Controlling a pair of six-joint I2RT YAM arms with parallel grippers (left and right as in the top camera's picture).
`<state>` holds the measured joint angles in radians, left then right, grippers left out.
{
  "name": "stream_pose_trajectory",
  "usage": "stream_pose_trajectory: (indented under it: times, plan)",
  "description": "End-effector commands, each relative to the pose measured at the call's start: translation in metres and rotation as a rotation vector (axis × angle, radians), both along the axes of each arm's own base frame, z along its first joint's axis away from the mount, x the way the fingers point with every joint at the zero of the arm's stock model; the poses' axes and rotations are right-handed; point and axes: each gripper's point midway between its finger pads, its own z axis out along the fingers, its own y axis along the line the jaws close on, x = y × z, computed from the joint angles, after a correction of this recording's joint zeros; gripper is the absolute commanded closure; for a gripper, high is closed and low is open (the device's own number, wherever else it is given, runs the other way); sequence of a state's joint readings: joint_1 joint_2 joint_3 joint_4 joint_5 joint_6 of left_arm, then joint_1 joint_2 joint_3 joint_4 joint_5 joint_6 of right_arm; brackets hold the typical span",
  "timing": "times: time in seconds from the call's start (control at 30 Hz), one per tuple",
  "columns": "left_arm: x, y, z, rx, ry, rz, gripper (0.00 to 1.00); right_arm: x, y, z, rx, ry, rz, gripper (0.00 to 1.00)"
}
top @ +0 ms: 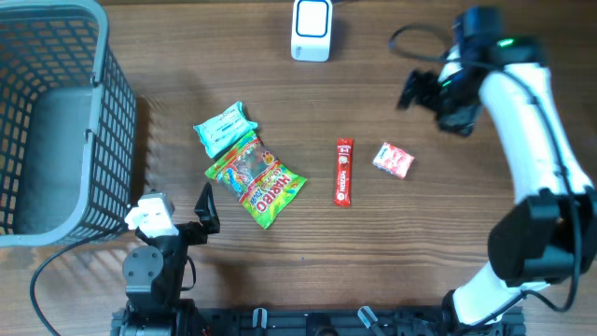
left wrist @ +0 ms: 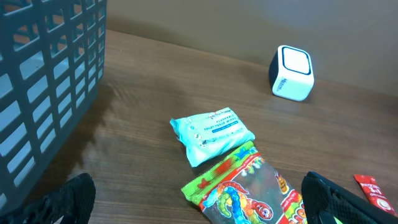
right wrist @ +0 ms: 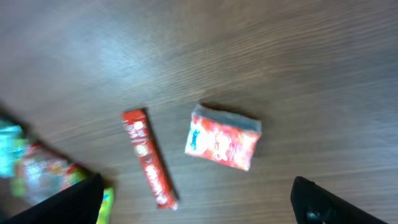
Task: Scan the item barcode
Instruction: 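Move the right gripper back over the red-white tissue pack, then grasp the red-white Kleenex tissue pack with the right gripper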
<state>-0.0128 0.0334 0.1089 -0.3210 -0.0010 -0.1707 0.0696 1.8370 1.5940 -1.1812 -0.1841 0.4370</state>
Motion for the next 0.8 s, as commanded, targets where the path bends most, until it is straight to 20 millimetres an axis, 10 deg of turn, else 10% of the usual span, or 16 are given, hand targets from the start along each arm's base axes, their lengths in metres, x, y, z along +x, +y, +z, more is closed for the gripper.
stream_pose_trajectory:
  times: [0.0, 0.3, 0.77]
  plan:
    - [0.000, -0.001, -0.003, -0.005, 0.002, -0.007, 0.00, -0.019, 0.001, -0.052, -0.054, 0.092, -0.077, 0.04]
    - [0.000, -0.001, -0.003, -0.005, 0.002, -0.007, 0.00, -0.041, 0.000, -0.126, -0.042, 0.082, -0.136, 0.06]
    - [0.000, -0.001, -0.003, -0.005, 0.002, -0.007, 0.00, -0.022, 0.015, -0.100, 0.065, 0.018, -0.126, 0.02]
